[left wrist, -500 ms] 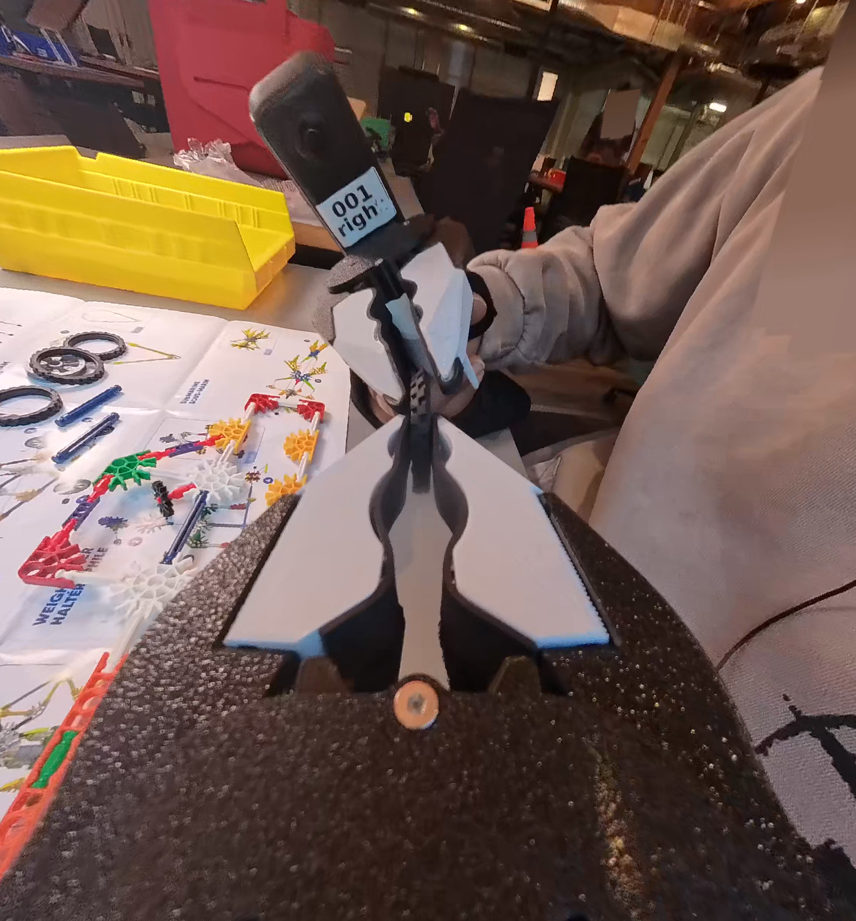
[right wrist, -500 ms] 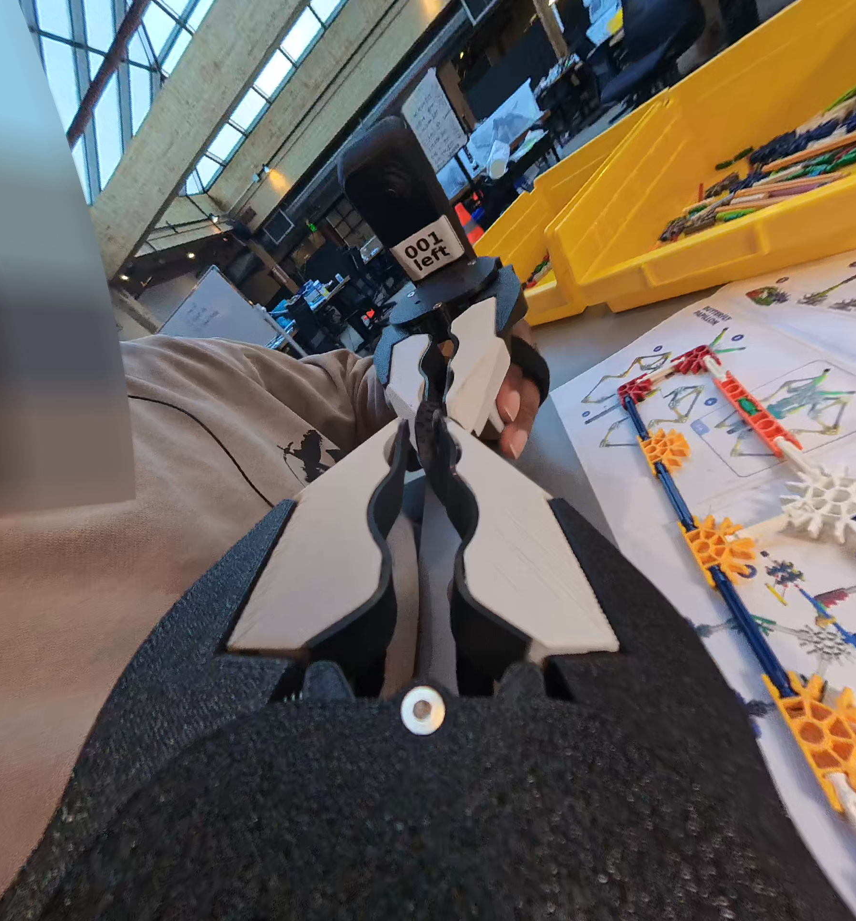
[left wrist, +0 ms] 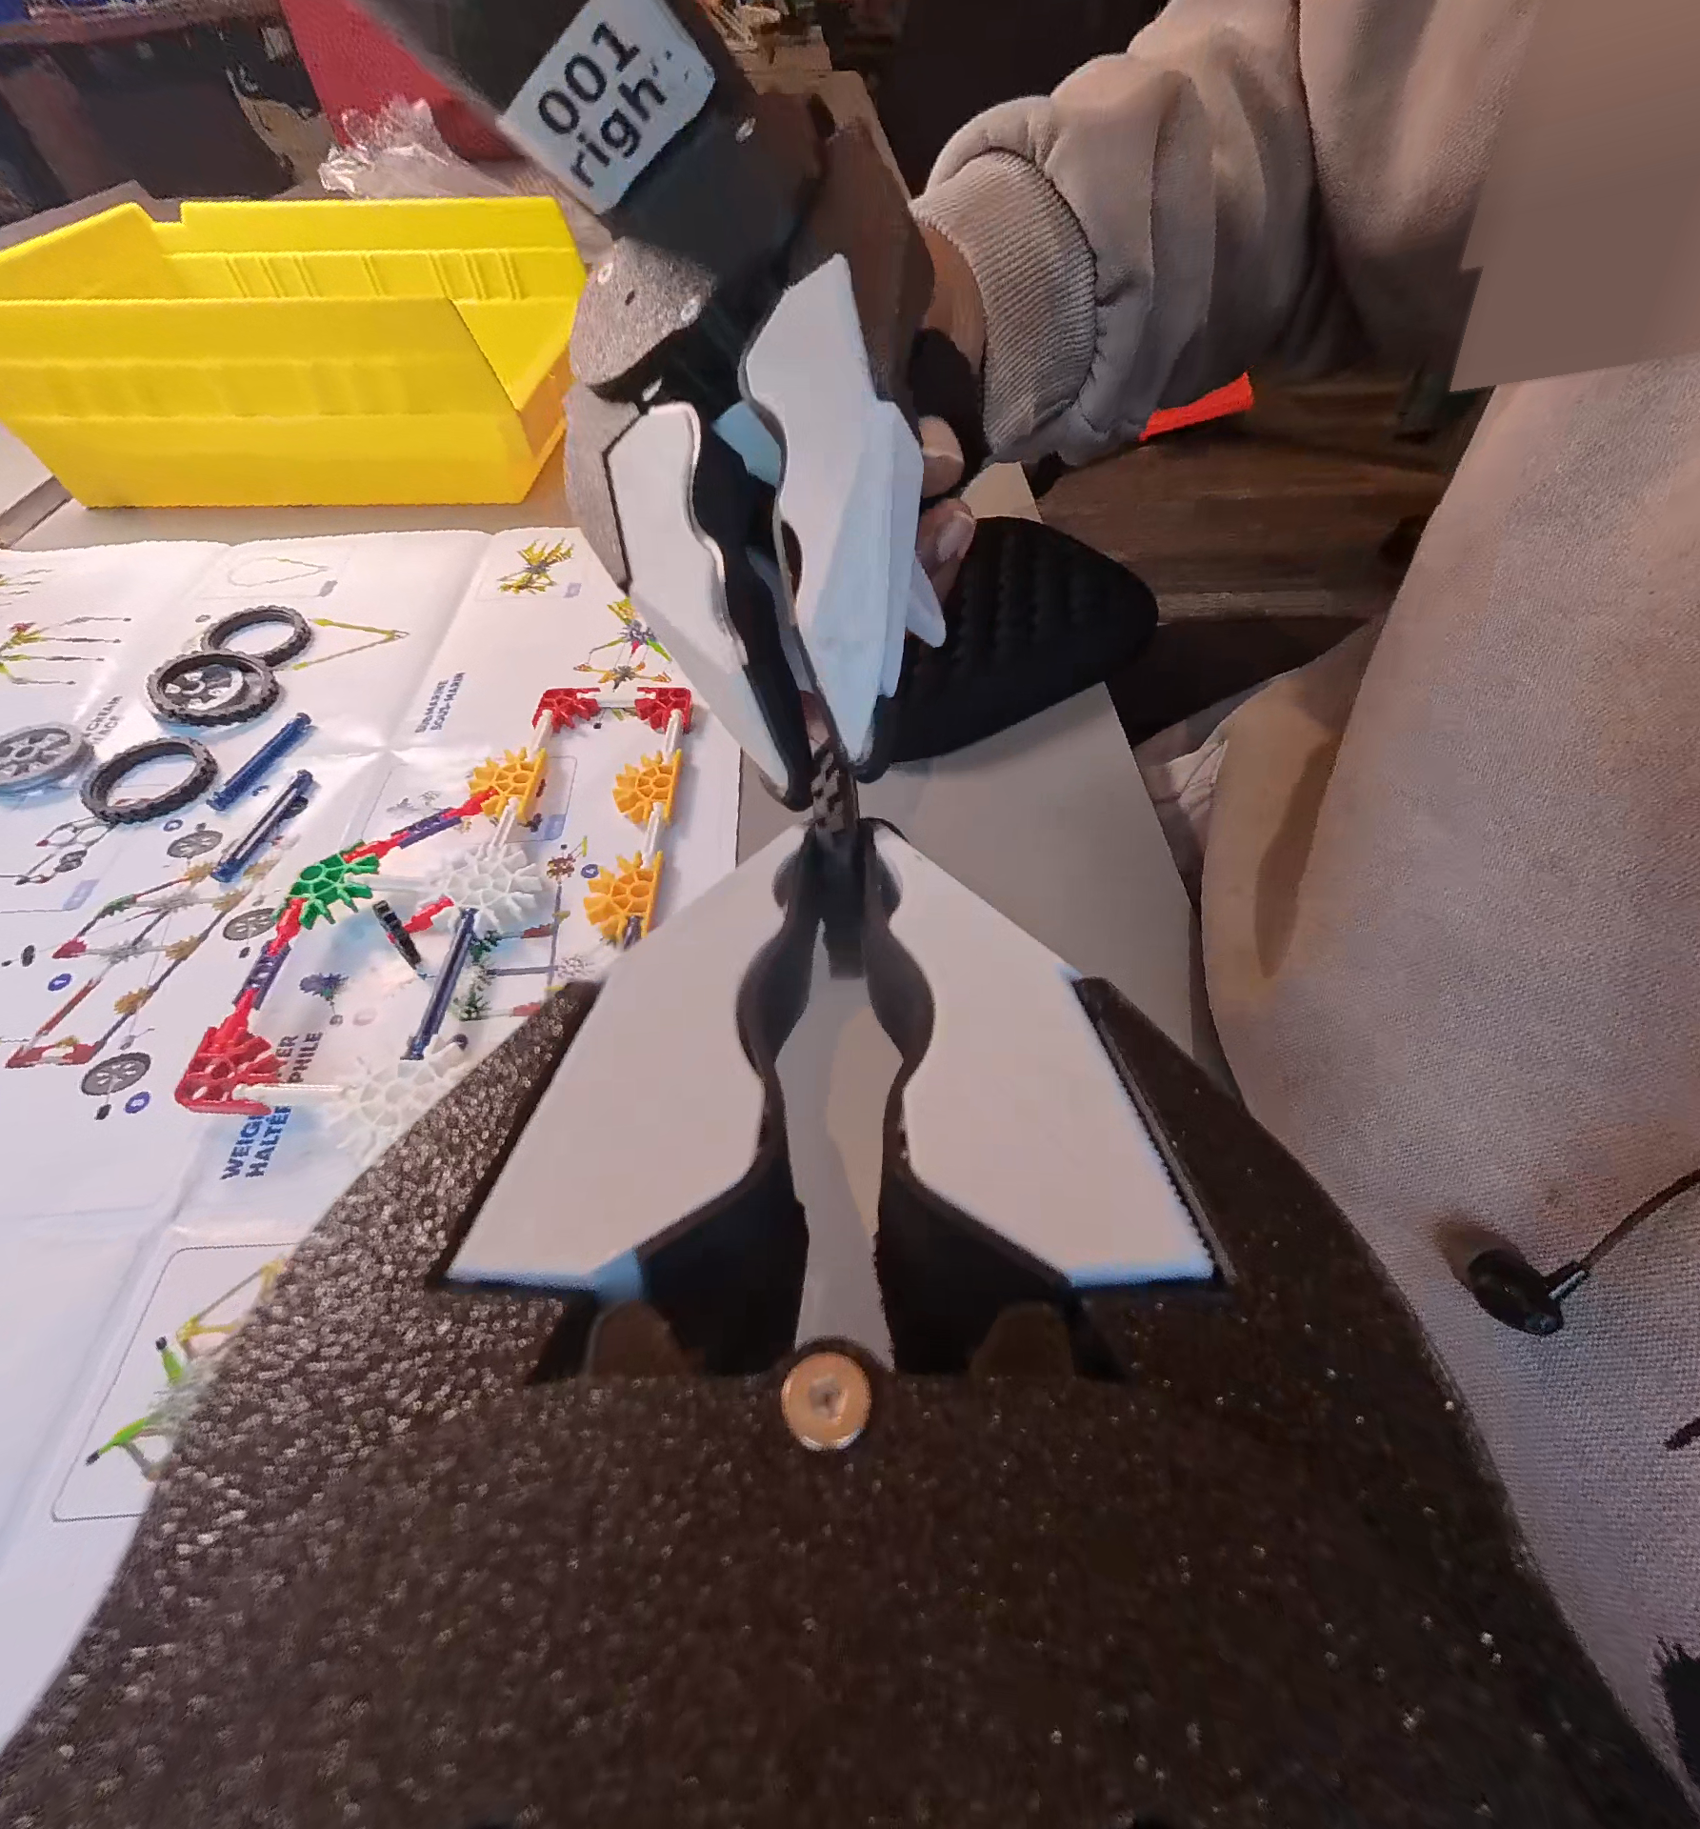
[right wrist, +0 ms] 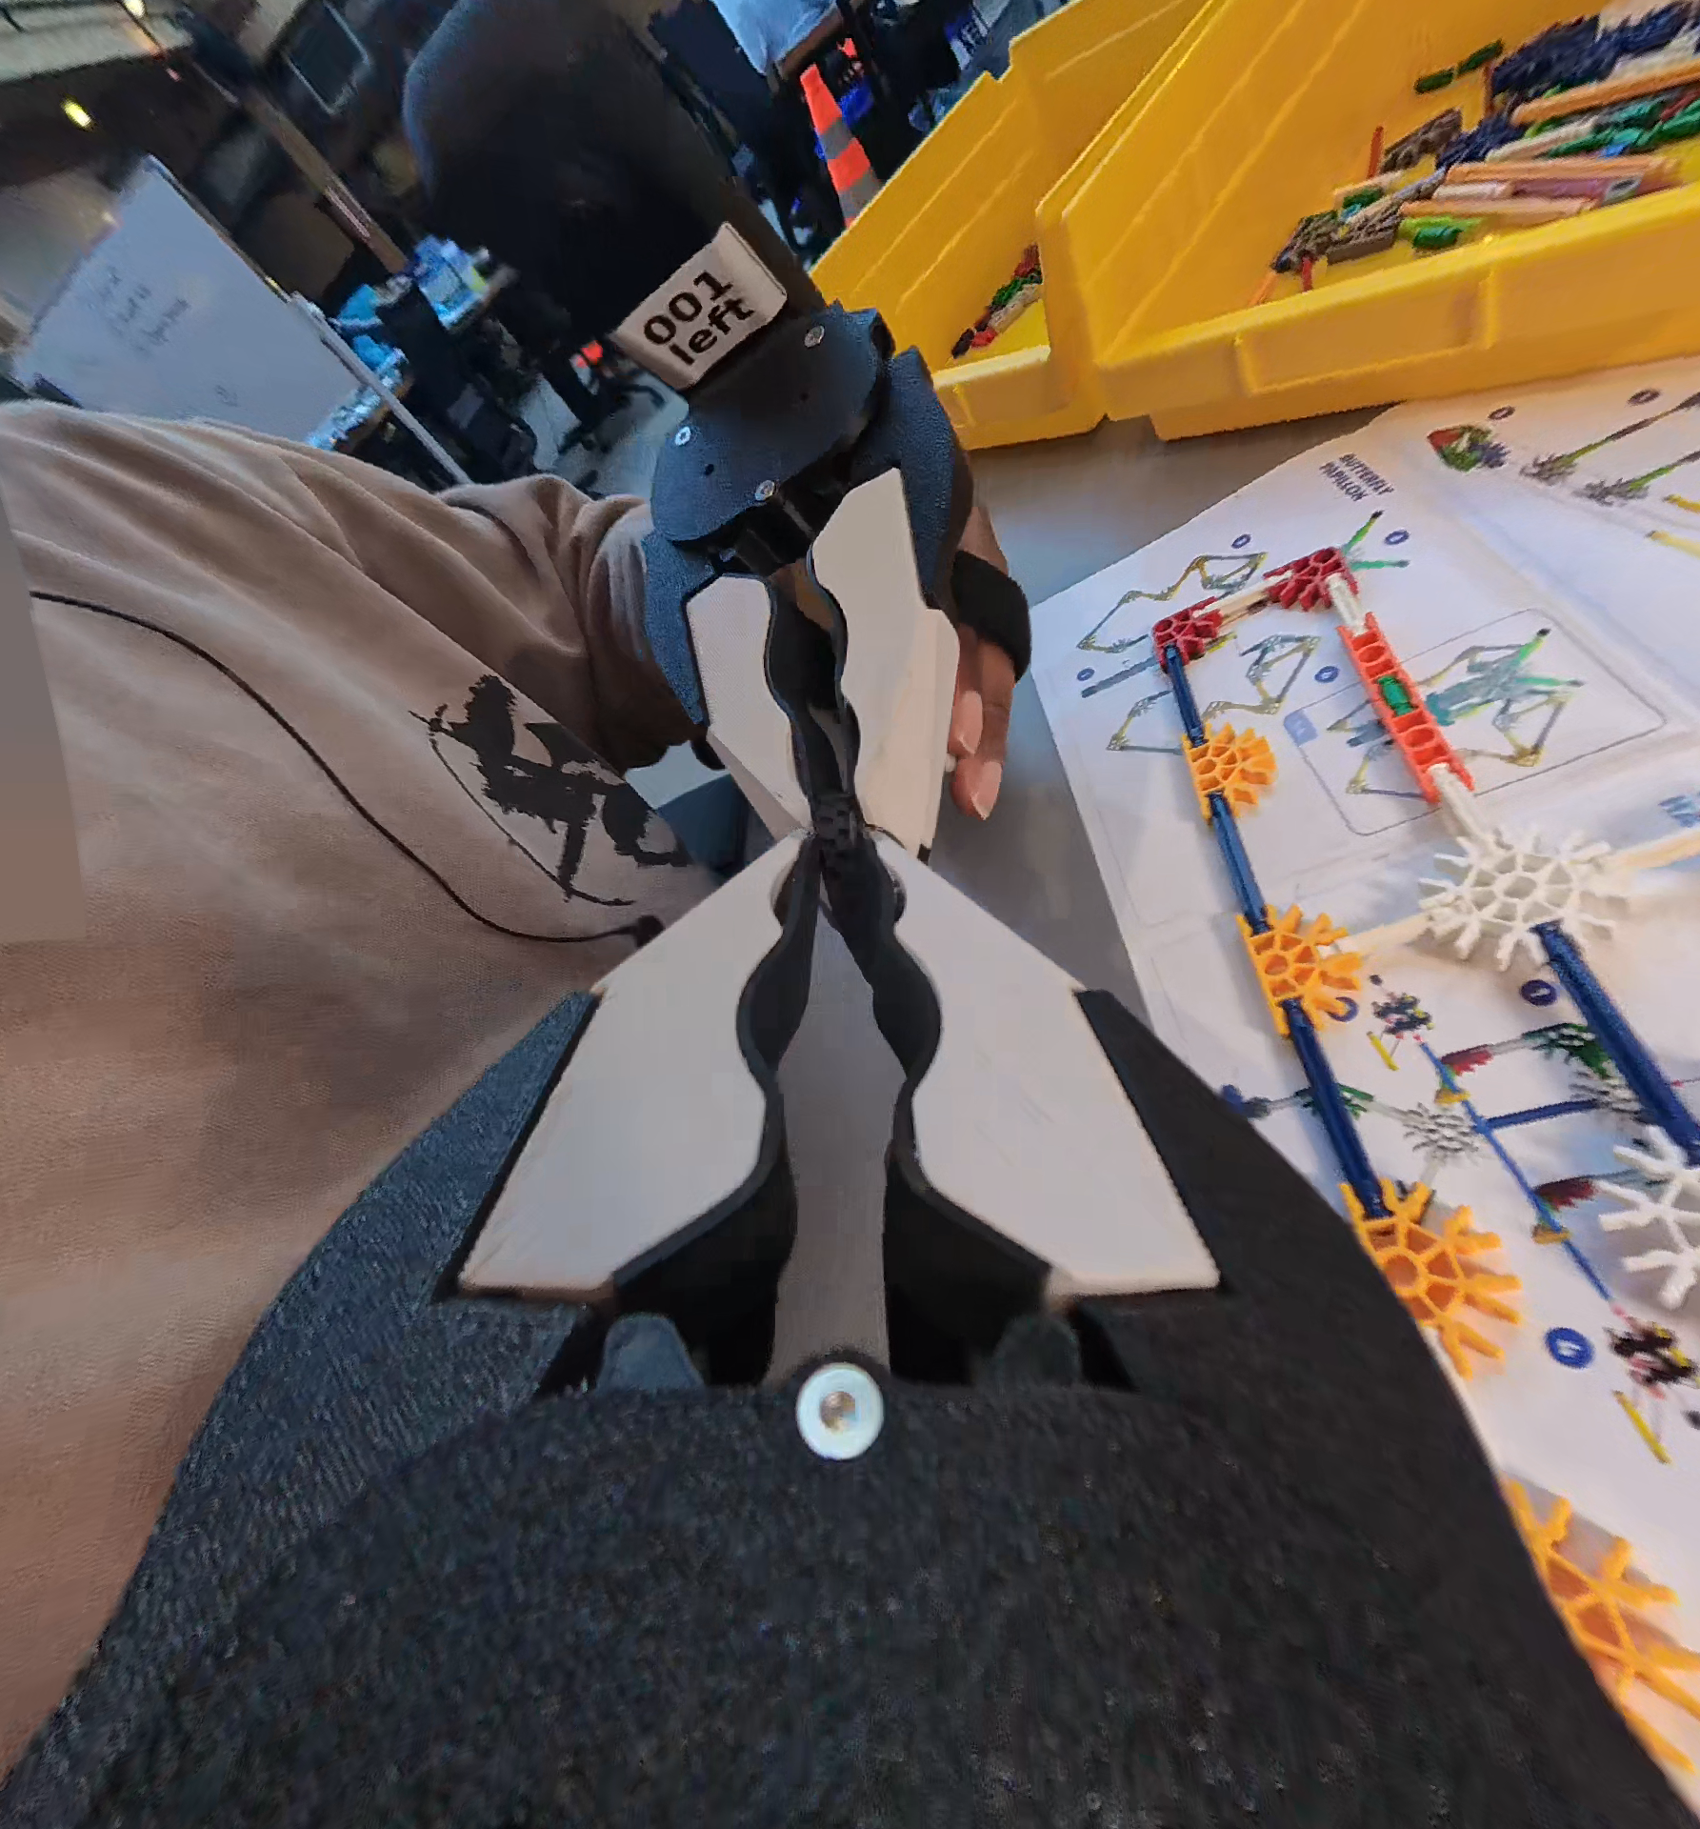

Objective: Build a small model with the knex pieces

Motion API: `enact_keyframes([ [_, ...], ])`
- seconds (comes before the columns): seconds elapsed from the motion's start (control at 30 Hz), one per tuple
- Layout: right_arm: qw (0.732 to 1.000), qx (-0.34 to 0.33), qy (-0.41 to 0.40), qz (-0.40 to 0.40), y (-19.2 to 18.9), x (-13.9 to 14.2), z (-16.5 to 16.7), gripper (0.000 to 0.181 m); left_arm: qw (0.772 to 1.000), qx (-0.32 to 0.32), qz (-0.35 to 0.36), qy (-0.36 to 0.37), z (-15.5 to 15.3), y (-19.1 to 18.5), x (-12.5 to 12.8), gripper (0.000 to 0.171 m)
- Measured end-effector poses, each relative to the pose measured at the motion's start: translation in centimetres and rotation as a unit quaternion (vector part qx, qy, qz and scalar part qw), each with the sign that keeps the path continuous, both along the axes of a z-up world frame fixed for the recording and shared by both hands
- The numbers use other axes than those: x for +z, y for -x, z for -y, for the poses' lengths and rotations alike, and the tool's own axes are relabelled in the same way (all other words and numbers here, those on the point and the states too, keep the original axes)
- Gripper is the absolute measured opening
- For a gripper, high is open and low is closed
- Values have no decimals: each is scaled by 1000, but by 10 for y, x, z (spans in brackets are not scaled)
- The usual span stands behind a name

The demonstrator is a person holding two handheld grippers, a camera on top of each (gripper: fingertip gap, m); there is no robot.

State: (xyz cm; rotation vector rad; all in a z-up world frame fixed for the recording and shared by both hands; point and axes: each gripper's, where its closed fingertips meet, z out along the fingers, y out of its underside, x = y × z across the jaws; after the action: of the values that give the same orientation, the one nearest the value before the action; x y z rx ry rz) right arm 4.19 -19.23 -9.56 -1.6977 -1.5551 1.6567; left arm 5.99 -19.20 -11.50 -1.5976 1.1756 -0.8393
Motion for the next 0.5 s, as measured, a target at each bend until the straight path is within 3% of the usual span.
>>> enact_keyframes([
  [0.1,995,-16,-96,-14,2,0,-2,4,999,-3,27,44,1,0,0,4],
  [0.2,991,-39,-124,-31,3,3,-5,3,995,-10,57,82,1,0,4,4],
  [0.5,992,-67,-72,-80,2,12,-2,3,980,-46,121,149,9,-2,16,4],
])
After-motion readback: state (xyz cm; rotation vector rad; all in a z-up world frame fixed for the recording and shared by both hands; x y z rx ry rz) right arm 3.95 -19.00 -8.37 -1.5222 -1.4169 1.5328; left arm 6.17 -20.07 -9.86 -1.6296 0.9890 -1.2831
